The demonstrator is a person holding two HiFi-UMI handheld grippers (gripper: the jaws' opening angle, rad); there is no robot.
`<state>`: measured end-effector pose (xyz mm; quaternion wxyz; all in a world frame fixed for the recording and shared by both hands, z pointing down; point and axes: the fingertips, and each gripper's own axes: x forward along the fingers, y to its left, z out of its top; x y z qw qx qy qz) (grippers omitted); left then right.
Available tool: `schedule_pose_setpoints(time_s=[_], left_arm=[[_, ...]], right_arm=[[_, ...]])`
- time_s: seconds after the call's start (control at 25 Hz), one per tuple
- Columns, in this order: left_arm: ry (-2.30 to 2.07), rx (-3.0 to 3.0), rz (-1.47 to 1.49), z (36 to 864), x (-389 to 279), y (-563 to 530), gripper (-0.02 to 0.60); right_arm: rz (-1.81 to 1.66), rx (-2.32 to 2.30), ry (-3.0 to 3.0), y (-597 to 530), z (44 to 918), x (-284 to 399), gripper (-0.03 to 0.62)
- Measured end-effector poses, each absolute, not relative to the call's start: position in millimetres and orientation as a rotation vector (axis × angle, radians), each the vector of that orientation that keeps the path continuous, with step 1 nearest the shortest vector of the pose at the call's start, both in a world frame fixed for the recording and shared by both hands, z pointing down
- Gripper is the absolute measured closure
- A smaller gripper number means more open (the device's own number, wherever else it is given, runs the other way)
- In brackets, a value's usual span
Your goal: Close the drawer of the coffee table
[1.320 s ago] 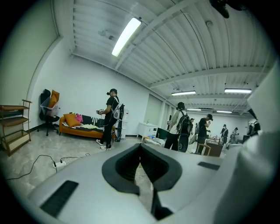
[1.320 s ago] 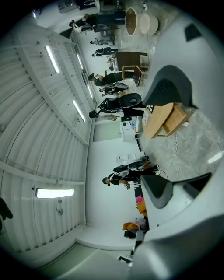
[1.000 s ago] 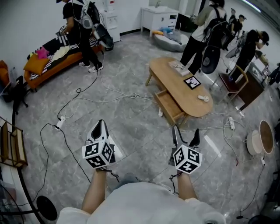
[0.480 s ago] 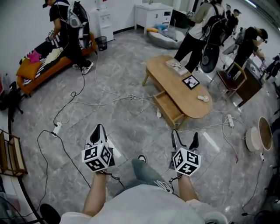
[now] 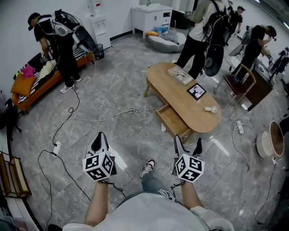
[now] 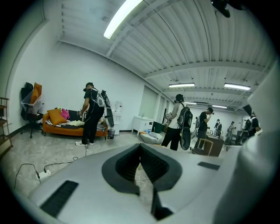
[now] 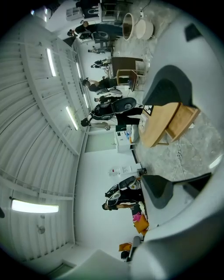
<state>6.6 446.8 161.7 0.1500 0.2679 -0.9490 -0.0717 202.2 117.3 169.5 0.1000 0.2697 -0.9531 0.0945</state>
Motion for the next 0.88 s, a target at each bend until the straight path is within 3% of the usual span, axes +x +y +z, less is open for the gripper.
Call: schedule_pose_setpoints(time_s=[0.44, 0.88], left_arm=[[-2.664, 0.927, -0.197, 156.5, -137.6, 322.5, 0.586], [-2.507, 1.204, -0.120, 163.8, -201.0, 198.1, 0.586]], right_arm=[[0.275, 0.922, -2.755, 30.1, 168.3, 96.4, 0.102], [0.313, 1.141, -2.642, -24.4, 174.7, 67.1, 0.102]])
